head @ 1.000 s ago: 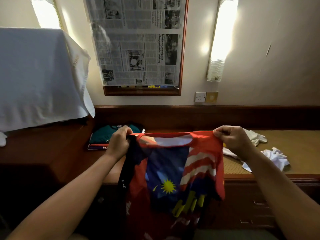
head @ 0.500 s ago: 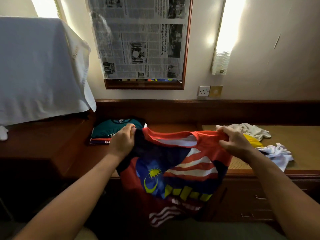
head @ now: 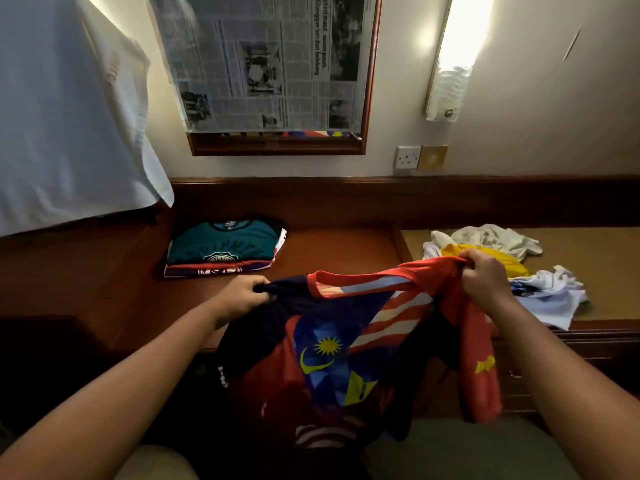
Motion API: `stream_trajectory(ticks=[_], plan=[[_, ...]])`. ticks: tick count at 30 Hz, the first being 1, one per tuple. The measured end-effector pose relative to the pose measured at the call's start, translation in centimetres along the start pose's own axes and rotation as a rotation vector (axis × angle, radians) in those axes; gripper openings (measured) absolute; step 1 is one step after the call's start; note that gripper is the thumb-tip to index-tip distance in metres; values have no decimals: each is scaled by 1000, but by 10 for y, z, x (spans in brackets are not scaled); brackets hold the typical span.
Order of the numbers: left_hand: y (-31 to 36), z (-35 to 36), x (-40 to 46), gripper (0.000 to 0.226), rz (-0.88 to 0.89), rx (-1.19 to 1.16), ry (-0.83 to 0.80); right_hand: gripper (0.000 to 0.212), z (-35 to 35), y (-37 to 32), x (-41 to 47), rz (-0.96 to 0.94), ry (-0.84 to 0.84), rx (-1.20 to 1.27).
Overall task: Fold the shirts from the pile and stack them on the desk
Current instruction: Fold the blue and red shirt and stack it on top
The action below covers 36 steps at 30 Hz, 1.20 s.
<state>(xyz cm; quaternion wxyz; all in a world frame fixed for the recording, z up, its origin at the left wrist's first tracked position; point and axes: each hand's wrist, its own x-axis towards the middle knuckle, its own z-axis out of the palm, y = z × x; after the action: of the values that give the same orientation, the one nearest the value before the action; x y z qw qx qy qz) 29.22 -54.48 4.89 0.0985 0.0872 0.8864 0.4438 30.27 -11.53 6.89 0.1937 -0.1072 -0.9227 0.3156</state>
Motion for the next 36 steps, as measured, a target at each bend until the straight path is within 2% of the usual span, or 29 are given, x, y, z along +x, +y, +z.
stream_trajectory(ticks=[2, 5, 9, 12, 16, 20, 24, 31, 33, 36], plan=[[-2, -1, 18, 4, -75, -105, -33, 30, 14, 3, 17, 22, -18, 21], [-10, -2, 56, 7, -91, -79, 22, 31, 43, 11, 43, 55, -45, 2], [-36, -4, 122, 7, -95, 334, 169, 17, 86, 33, 98, -11, -148, -187], [-61, -11, 172, 13, -175, 524, 125, 15, 116, 46, 148, -92, -269, -371], [-75, -16, 235, 14, -240, 517, 26, 4, 155, 55, 209, -113, -406, -419], [-84, -12, 298, 16, -310, 441, 34, 13, 199, 70, 260, -47, -452, -397], [-104, -8, 352, 16, -322, 476, 18, 22, 236, 80, 301, 9, -509, -483], [-135, -10, 433, 17, -386, 557, 39, 26, 291, 79, 368, 168, -453, -533], [-137, -10, 454, 21, -415, 589, 55, 26, 307, 77, 385, 255, -414, -469], [-144, -9, 477, 25, -438, 598, 131, 26, 336, 79, 406, 288, -310, -252]])
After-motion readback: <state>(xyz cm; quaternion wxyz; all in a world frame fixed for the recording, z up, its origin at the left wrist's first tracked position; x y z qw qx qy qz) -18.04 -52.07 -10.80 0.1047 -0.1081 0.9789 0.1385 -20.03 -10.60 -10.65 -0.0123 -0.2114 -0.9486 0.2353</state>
